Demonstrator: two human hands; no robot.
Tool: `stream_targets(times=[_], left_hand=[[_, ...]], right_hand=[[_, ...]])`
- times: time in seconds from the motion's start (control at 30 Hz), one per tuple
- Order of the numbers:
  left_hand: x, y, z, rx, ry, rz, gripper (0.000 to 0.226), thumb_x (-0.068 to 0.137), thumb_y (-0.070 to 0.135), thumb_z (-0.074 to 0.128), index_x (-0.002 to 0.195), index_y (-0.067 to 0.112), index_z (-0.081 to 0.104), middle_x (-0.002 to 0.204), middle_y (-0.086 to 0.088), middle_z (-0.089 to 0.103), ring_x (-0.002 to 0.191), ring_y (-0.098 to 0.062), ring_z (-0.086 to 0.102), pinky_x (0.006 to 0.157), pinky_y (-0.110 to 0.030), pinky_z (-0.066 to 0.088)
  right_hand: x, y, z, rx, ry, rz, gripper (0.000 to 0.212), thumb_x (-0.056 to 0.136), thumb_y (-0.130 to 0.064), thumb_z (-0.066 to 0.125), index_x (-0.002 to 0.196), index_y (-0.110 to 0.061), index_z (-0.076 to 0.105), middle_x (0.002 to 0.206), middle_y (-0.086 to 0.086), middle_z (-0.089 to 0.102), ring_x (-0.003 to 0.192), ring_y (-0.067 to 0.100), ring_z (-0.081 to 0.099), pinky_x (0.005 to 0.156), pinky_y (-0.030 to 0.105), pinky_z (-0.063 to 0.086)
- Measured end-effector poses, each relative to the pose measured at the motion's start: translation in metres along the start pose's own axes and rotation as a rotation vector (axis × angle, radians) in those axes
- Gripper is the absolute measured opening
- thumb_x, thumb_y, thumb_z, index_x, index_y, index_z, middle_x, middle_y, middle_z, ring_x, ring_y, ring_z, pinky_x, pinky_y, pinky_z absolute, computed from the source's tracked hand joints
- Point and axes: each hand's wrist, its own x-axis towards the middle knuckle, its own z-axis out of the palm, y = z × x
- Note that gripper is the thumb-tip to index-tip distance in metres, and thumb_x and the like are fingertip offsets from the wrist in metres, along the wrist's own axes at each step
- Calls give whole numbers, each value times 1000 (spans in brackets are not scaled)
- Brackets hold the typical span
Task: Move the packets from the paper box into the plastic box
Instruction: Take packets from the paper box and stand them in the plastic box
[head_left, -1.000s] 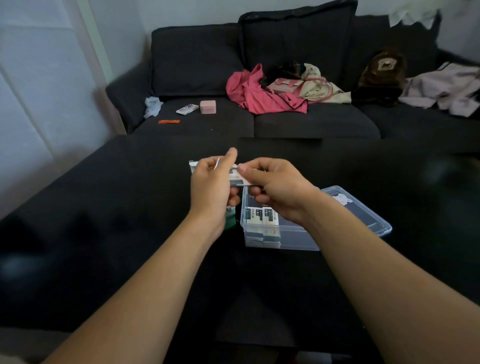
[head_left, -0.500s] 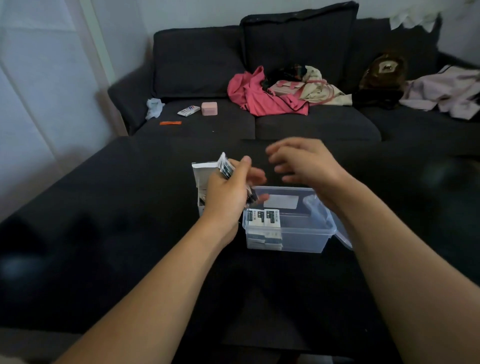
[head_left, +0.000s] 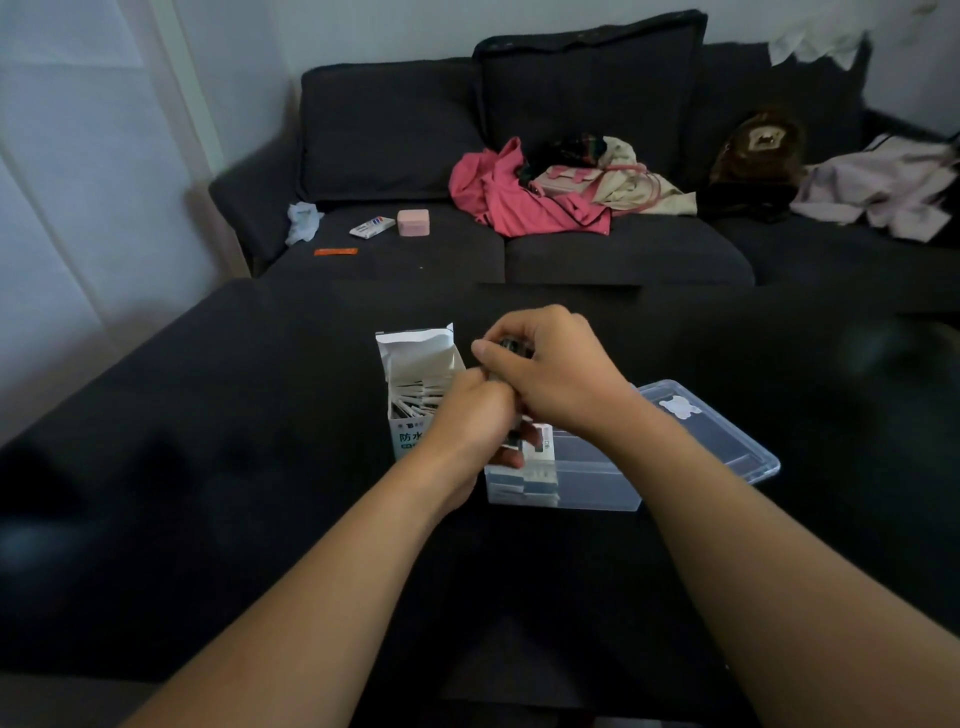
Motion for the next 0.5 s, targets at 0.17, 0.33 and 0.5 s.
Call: stream_targets(times=[0.17, 0.33, 0.5], left_hand=[[10, -4, -3, 28, 24, -71, 15, 89, 7, 44, 80, 9, 56, 55, -4, 54, 47, -16, 48, 40, -24, 30], [11, -4, -6, 109, -107, -82, 7, 86, 3, 60, 83, 9, 62, 62, -8, 57, 48, -17, 57, 38, -22, 36], [15, -7, -4, 173, -193, -75, 9, 86, 5, 65, 94, 10, 63, 58, -3, 59, 52, -16, 61, 37, -23, 37]], right_hand=[[2, -1, -19, 125, -250, 58, 24, 103, -35, 52, 102, -20, 72, 92, 2, 72, 89, 14, 67, 82, 36, 54], [3, 6, -37, 155, -506, 80, 17, 104, -18, 52, 110, -16, 67, 95, 5, 65, 74, 12, 56, 64, 22, 47], [3, 17, -53, 180, -581, 95, 15, 99, -11, 61, 112, -16, 66, 93, 4, 69, 67, 7, 60, 60, 22, 51]])
